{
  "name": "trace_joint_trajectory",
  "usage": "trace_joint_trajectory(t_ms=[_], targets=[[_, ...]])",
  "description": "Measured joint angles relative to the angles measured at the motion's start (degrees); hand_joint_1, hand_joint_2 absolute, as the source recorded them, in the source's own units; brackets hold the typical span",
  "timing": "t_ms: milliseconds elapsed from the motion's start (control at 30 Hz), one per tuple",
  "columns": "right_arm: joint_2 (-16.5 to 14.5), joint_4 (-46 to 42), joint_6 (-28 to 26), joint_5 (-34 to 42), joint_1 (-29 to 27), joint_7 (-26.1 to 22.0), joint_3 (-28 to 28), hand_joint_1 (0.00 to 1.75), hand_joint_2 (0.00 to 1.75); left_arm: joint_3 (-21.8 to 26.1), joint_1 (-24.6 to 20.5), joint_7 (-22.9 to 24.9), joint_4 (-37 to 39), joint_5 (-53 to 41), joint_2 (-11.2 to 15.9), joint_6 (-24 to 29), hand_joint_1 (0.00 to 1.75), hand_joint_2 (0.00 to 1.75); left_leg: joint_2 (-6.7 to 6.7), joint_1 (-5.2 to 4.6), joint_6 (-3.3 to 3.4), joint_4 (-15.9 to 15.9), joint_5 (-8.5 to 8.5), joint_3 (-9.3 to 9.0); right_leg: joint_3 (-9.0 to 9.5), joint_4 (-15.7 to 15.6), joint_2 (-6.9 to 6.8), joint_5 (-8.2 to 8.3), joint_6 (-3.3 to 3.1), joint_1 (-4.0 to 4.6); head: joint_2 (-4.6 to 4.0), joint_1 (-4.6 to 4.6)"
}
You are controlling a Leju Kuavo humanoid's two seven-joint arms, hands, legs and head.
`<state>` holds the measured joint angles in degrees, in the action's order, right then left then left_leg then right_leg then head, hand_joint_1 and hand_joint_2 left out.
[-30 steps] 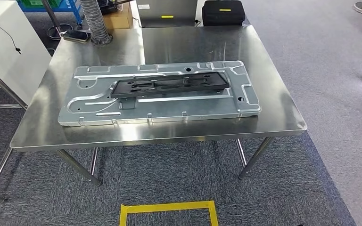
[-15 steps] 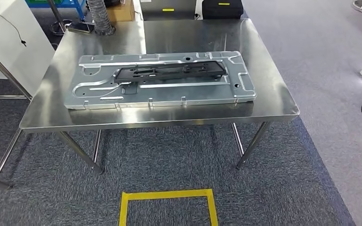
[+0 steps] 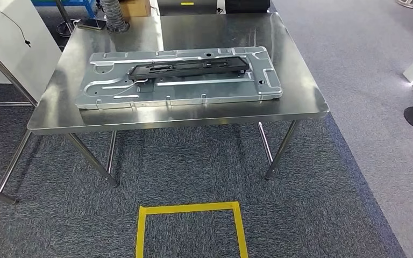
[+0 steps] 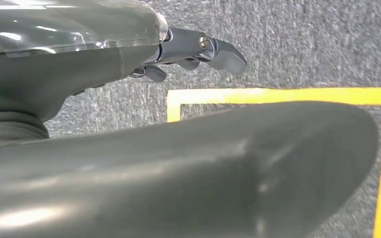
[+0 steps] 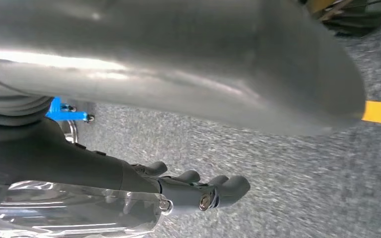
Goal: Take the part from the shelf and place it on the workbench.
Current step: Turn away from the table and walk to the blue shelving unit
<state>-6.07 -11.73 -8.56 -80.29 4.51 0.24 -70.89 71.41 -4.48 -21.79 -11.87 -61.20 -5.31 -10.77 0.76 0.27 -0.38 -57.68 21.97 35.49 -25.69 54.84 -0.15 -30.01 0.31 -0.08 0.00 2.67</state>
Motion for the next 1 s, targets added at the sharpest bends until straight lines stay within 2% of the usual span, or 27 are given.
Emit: trace_joint_trajectory(t_ms=[33, 67, 133, 167, 200, 233, 267, 300, 333, 367, 400, 433, 500, 533, 567, 600, 667, 700, 733, 767, 800, 833, 867, 900, 933, 967, 1000], targets=[[-0.05, 0.04, 0.13, 0.06, 0.04, -0.03, 0.01, 0.00, 0.00, -0.08, 0.05, -0.10, 0.00, -0.05, 0.11, -0.11, 0.00, 0.00, -0.08, 0.06, -0.41, -0.99, 0.86, 0.56, -0.44, -0.11, -0.11, 0.59, -0.44, -0.07, 0.00, 0.01], [-0.09, 0.07, 0.17, 0.15, 0.09, -0.14, 0.00, 0.00, 0.00, -0.18, 0.11, -0.11, 0.00, -0.15, 0.20, -0.14, 0.00, 0.00, -0.17, 0.12, -0.72, -2.92, 2.77, 1.31, -0.97, -0.25, -0.24, 1.24, -0.85, -0.16, -0.01, 0.01], [-0.16, 0.08, 0.11, 0.25, 0.17, -0.50, -0.01, 0.00, 0.00, -0.42, 0.14, 0.05, 0.00, -0.41, 0.29, -0.12, 0.00, 0.00, -0.32, 0.27, -1.03, -9.42, 8.65, 3.09, -2.39, -0.13, -0.38, 2.38, -1.38, -0.06, -0.01, 0.02], [-0.18, 0.08, 0.08, 0.25, 0.18, -0.68, -0.02, 0.00, 0.00, -0.54, 0.11, 0.13, 0.00, -0.53, 0.31, -0.11, 0.00, 0.00, -0.34, 0.33, -1.10, -12.96, 10.90, 3.69, -3.28, 0.11, -0.41, 2.95, -1.44, 0.05, -0.01, 0.02], [-0.20, 0.08, 0.07, 0.25, 0.21, -0.81, -0.01, 0.00, 0.00, -0.63, 0.07, 0.19, 0.00, -0.60, 0.32, -0.09, 0.00, 0.00, -0.35, 0.36, -1.15, -15.62, 11.86, 3.83, -4.28, 0.43, -0.43, 3.50, -1.43, 0.12, -0.01, 0.02], [-0.22, 0.09, 0.05, 0.25, 0.23, -0.92, -0.01, 0.00, 0.00, -0.71, 0.05, 0.24, 0.00, -0.63, 0.34, -0.08, 0.00, 0.00, -0.34, 0.38, -1.18, -16.78, 11.47, 3.23, -5.35, 0.84, -0.44, 4.02, -1.37, 0.17, -0.02, 0.02], [-0.29, 0.10, 0.05, 0.25, 0.26, -1.03, 0.00, 0.00, 0.00, -0.77, 0.04, 0.28, 0.00, -0.66, 0.37, -0.08, 0.00, 0.00, -0.34, 0.40, -1.16, -15.91, 10.05, 1.67, -6.43, 1.31, -0.44, 4.49, -1.27, 0.19, -0.02, 0.02], [-0.37, 0.11, 0.05, 0.25, 0.29, -1.20, 0.00, 0.00, 0.00, -0.80, 0.00, 0.32, 0.00, -0.68, 0.39, -0.10, 0.00, 0.00, -0.35, 0.42, -1.09, -13.07, 8.46, -0.86, -7.43, 1.81, -0.43, 4.91, -1.12, 0.19, -0.02, 0.02], [-0.48, 0.13, 0.05, 0.21, 0.31, -1.45, 0.01, 0.00, 0.00, -0.82, -0.11, 0.34, 0.00, -0.70, 0.42, -0.13, 0.00, 0.00, -0.37, 0.40, -0.97, -8.90, 7.85, -3.95, -8.33, 2.31, -0.43, 5.28, -0.89, 0.25, -0.01, 0.02], [-0.63, 0.15, 0.03, 0.14, 0.35, -1.76, 0.03, 0.00, 0.00, -0.84, -0.26, 0.31, 0.00, -0.72, 0.46, -0.17, 0.00, 0.00, -0.43, 0.31, -0.70, -4.58, 7.96, -6.81, -9.04, 2.75, -0.45, 5.67, -0.62, 0.32, -0.01, 0.02], [-0.74, 0.16, -0.01, 0.04, 0.40, -2.08, 0.07, 0.00, 0.00, -0.86, -0.39, 0.25, 0.00, -0.72, 0.50, -0.20, 0.00, 0.00, -0.49, 0.19, -0.38, -1.37, 8.48, -8.69, -9.49, 3.02, -0.49, 6.11, -0.32, 0.37, -0.01, 0.02], [-0.86, 0.18, -0.06, -0.08, 0.46, -2.34, 0.13, 0.00, 0.00, -0.87, -0.49, 0.16, 0.00, -0.71, 0.56, -0.20, 0.00, 0.00, -0.54, 0.03, 0.02, 0.47, 9.09, -9.53, -9.77, 3.10, -0.53, 6.61, -0.01, 0.38, -0.01, 0.02], [-1.07, 0.24, -0.03, -0.32, 0.54, -2.41, 0.22, 0.00, 0.00, -0.89, -0.47, 0.05, 0.00, -0.73, 0.73, -0.07, 0.00, 0.00, -0.42, -0.07, 1.05, 1.04, 8.43, -8.97, -10.13, 3.07, -0.49, 7.39, 0.66, 0.26, -0.01, 0.01], [-1.13, 0.27, 0.02, -0.40, 0.56, -2.19, 0.24, 0.00, 0.00, -0.89, -0.48, 0.11, 0.00, -0.81, 0.81, 0.04, 0.00, 0.00, -0.29, -0.02, 1.62, 1.12, 7.81, -8.45, -10.53, 3.54, -0.38, 6.69, 1.03, 0.14, 0.00, 0.01], [-1.18, 0.29, 0.08, -0.46, 0.55, -1.85, 0.25, 0.00, 0.00, -0.90, -0.49, 0.25, 0.00, -0.95, 0.91, 0.19, 0.00, 0.00, -0.16, 0.05, 2.20, 1.23, 7.11, -7.79, -11.13, 4.85, -0.26, 4.92, 1.39, 0.04, 0.00, 0.01], [-1.20, 0.30, 0.09, -0.52, 0.55, -1.50, 0.25, 0.00, 0.00, -0.91, -0.52, 0.43, 0.00, -1.10, 0.99, 0.33, 0.00, 0.00, -0.05, 0.10, 2.61, 1.29, 6.36, -7.00, -11.95, 7.31, -0.16, 2.13, 1.72, -0.13, -0.01, 0.01], [-1.26, 0.33, 0.10, -0.84, 0.52, -0.75, 0.31, 0.00, 0.00, -0.96, -0.50, 0.83, 0.00, -1.41, 1.18, 0.60, 0.00, 0.00, -0.02, 0.01, 2.94, 1.23, 4.97, -5.17, -13.68, 14.45, -0.09, -3.53, 2.20, -0.32, -0.01, 0.01], [-1.28, 0.35, 0.09, -1.01, 0.50, -0.37, 0.40, 0.00, 0.00, -0.98, -0.47, 1.00, 0.00, -1.54, 1.22, 0.70, 0.00, 0.00, -0.02, -0.04, 2.90, 1.15, 4.22, -4.18, -14.01, 17.63, -0.09, -4.81, 2.35, -0.39, -0.02, 0.00], [-1.29, 0.36, 0.09, -1.15, 0.50, 0.04, 0.51, 0.00, 0.00, -1.03, -0.45, 1.17, 0.00, -1.66, 1.25, 0.79, 0.00, 0.00, -0.01, -0.06, 2.81, 1.02, 3.49, -3.14, -13.58, 19.34, -0.08, -4.60, 2.42, -0.42, -0.01, 0.00], [-1.30, 0.37, 0.09, -1.23, 0.50, 0.39, 0.63, 0.00, 0.00, -1.10, -0.45, 1.30, 0.00, -1.75, 1.26, 0.85, 0.00, 0.00, -0.01, -0.08, 2.69, 0.85, 2.76, -2.09, -12.17, 19.17, -0.08, -3.22, 2.41, -0.43, -0.01, 0.00], [-1.29, 0.37, 0.10, -1.35, 0.51, 0.68, 0.73, 0.00, 0.00, -1.19, -0.46, 1.35, 0.00, -1.83, 1.26, 0.87, 0.00, 0.00, -0.02, -0.08, 2.55, 0.67, 2.10, -1.10, -9.75, 16.99, -0.08, -1.43, 2.30, -0.42, -0.01, 0.00], [-1.27, 0.36, 0.10, -1.52, 0.56, 0.90, 0.83, 0.00, 0.00, -1.27, -0.49, 1.35, 0.00, -1.86, 1.26, 0.81, 0.00, 0.00, -0.03, -0.08, 2.39, 0.48, 1.49, -0.30, -6.44, 13.19, -0.08, -0.27, 2.05, -0.34, 0.00, 0.00], [-1.20, 0.35, 0.11, -1.73, 0.62, 1.07, 0.97, 0.00, 0.00, -1.37, -0.52, 1.27, 0.00, -1.86, 1.24, 0.72, 0.00, 0.00, -0.05, -0.13, 2.16, 0.29, 0.95, 0.32, -2.76, 8.27, -0.09, -0.14, 1.70, -0.19, 0.00, 0.00], [-1.12, 0.34, 0.16, -1.92, 0.69, 1.20, 1.12, 0.00, 0.00, -1.48, -0.55, 1.16, 0.00, -1.86, 1.22, 0.62, 0.00, 0.00, -0.02, -0.16, 1.87, 0.16, 0.36, 0.76, 0.23, 3.94, -0.09, -0.78, 1.29, -0.02, 0.00, 0.00], [-1.05, 0.33, 0.23, -2.06, 0.75, 1.26, 1.28, 0.00, 0.00, -1.59, -0.58, 1.03, 0.00, -1.85, 1.21, 0.54, 0.00, 0.00, 0.03, -0.14, 1.53, 0.14, -0.24, 1.02, 2.14, 0.89, -0.06, -1.56, 0.86, 0.19, -0.01, 0.00], [-0.99, 0.33, 0.31, -2.15, 0.75, 1.17, 1.45, 0.00, 0.00, -1.69, -0.60, 0.91, 0.00, -1.82, 1.20, 0.50, 0.00, 0.00, 0.10, -0.10, 1.14, 0.26, -0.89, 1.18, 2.88, -0.74, -0.04, -1.92, 0.43, 0.37, -0.01, 0.00], [-0.99, 0.34, 0.40, -2.25, 0.71, 0.97, 1.57, 0.00, 0.00, -1.76, -0.60, 0.82, 0.00, -1.73, 1.20, 0.49, 0.00, 0.00, 0.15, -0.04, 0.76, 0.40, -1.42, 1.33, 2.64, -1.05, -0.07, -1.58, -0.01, 0.32, -0.01, 0.00]])
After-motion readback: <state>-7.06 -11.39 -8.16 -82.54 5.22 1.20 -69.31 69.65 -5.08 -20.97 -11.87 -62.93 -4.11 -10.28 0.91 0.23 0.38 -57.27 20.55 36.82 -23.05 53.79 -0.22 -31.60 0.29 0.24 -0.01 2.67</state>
